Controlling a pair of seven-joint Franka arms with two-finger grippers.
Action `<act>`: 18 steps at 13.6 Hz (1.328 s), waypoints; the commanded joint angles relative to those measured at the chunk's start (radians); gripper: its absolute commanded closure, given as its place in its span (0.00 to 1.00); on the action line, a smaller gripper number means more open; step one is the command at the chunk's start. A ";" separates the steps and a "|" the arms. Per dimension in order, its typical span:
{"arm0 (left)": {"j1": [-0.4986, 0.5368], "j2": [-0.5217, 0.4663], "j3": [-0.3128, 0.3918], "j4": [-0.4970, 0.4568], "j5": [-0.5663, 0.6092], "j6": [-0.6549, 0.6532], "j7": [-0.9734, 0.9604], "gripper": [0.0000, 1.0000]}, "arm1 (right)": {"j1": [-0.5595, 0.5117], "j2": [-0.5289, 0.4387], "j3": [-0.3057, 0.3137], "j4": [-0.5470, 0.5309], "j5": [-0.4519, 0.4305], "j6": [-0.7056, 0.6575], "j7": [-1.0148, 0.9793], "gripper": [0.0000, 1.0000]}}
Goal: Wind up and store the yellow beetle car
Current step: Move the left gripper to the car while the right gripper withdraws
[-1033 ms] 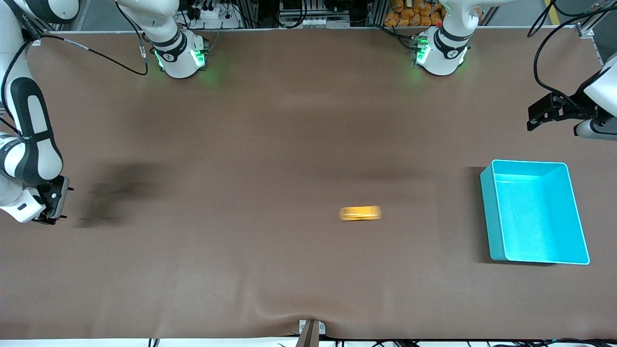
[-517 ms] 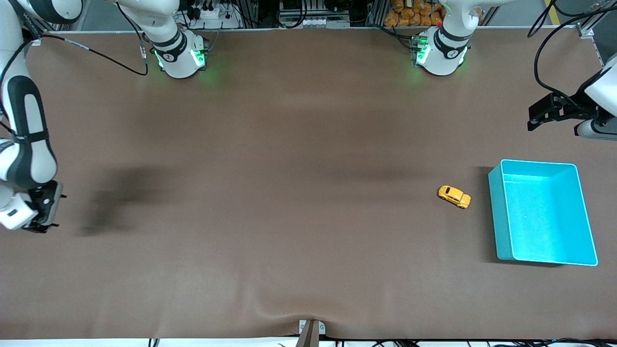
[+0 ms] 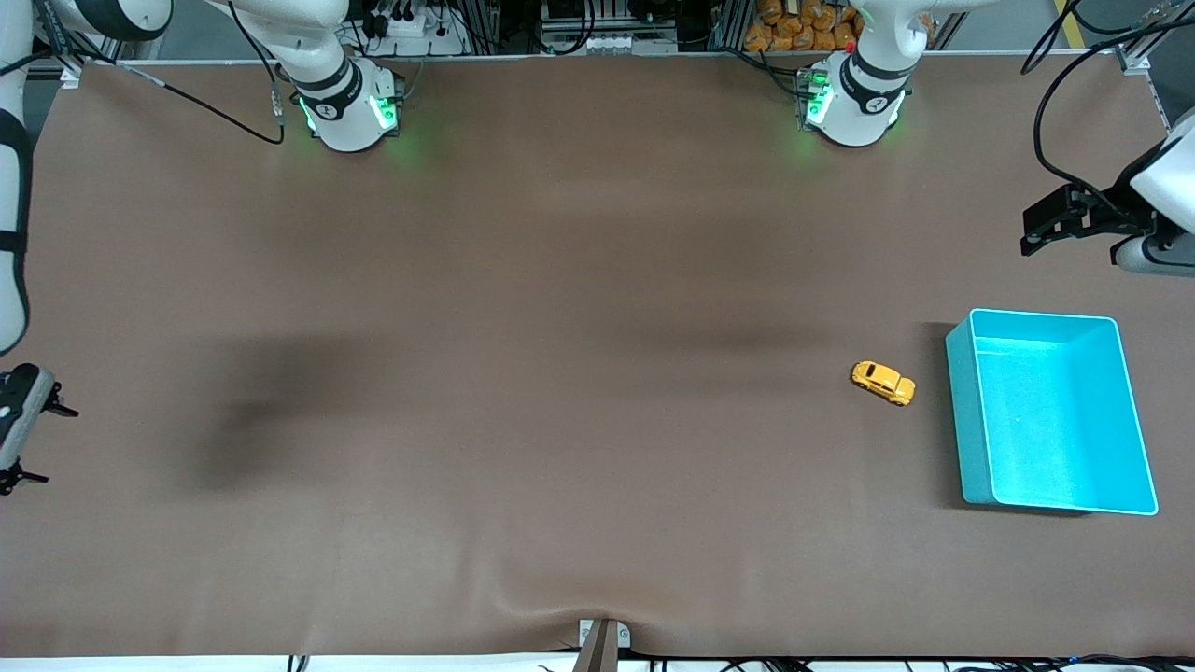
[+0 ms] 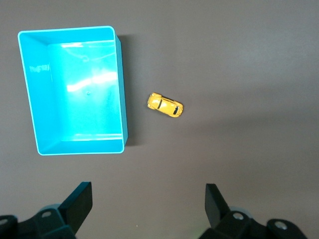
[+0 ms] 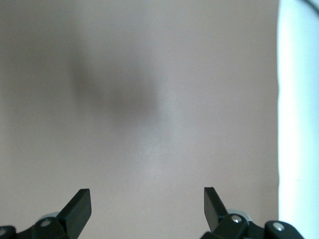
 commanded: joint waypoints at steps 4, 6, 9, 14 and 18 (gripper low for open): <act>0.031 0.076 0.003 0.006 0.043 0.008 -0.037 0.00 | -0.003 -0.033 -0.003 0.087 0.074 -0.156 0.268 0.00; 0.068 0.096 0.003 0.005 -0.044 0.036 -0.198 0.00 | 0.047 -0.035 -0.011 0.136 0.060 -0.243 0.395 0.00; 0.059 0.134 -0.005 -0.062 -0.063 0.048 -0.369 0.00 | 0.087 -0.047 -0.008 0.164 0.029 -0.248 0.474 0.00; 0.062 0.016 -0.011 -0.478 -0.069 0.434 -0.461 0.00 | 0.095 -0.087 0.003 0.162 0.038 -0.251 0.895 0.00; 0.061 0.074 -0.037 -0.572 -0.069 0.606 -0.682 0.00 | 0.170 -0.095 -0.009 0.162 -0.009 -0.250 1.253 0.00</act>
